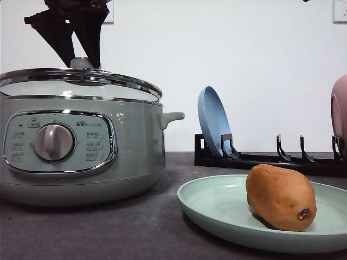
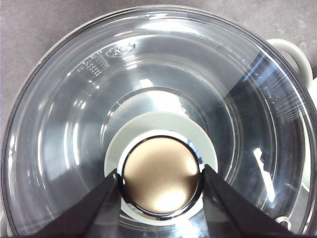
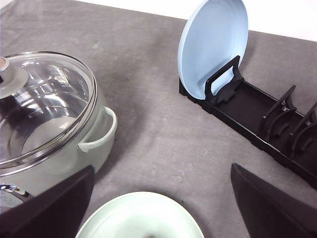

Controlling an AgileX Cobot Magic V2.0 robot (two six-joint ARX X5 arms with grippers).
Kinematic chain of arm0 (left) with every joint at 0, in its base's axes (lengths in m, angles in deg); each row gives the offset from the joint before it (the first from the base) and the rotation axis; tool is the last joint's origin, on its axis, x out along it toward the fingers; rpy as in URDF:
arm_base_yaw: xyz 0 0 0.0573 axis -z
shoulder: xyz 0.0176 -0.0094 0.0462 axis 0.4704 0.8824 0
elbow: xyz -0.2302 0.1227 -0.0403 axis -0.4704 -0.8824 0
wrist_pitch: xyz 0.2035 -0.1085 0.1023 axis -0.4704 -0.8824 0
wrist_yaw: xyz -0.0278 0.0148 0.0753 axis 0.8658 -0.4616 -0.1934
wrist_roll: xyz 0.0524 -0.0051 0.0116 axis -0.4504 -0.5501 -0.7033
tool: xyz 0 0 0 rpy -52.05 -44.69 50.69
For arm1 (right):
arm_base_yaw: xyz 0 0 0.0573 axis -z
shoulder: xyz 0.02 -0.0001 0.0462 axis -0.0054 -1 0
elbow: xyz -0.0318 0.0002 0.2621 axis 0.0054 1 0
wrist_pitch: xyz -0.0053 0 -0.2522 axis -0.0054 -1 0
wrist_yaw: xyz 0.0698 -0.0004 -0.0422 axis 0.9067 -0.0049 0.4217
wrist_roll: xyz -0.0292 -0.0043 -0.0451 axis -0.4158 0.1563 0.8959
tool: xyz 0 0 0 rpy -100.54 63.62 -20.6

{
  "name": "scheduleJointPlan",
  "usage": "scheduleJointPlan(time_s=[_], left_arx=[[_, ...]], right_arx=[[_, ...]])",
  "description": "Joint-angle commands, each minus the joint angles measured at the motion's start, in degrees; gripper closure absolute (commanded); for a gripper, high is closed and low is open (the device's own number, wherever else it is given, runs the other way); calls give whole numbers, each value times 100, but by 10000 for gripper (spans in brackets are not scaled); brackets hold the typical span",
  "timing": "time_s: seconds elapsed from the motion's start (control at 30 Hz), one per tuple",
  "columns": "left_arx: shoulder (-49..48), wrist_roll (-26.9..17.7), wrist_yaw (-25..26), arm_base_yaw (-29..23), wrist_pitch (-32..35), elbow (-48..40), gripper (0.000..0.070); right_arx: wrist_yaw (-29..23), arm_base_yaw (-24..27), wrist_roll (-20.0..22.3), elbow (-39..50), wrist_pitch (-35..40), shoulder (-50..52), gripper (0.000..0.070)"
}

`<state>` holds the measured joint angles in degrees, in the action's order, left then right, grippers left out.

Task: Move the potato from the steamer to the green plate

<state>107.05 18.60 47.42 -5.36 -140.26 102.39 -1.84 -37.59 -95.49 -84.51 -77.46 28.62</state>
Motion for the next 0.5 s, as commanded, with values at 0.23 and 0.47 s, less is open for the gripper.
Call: scheduleJointPlan(time_s=[0.23,0.47], left_arx=[[113,-32,-195,24,84,191,700],[174,-38,-195,24,88,190,700]], right_arx=[[15,-33,48,-109,20,-37,147],[16,-35,48,-108,20,-37,147]])
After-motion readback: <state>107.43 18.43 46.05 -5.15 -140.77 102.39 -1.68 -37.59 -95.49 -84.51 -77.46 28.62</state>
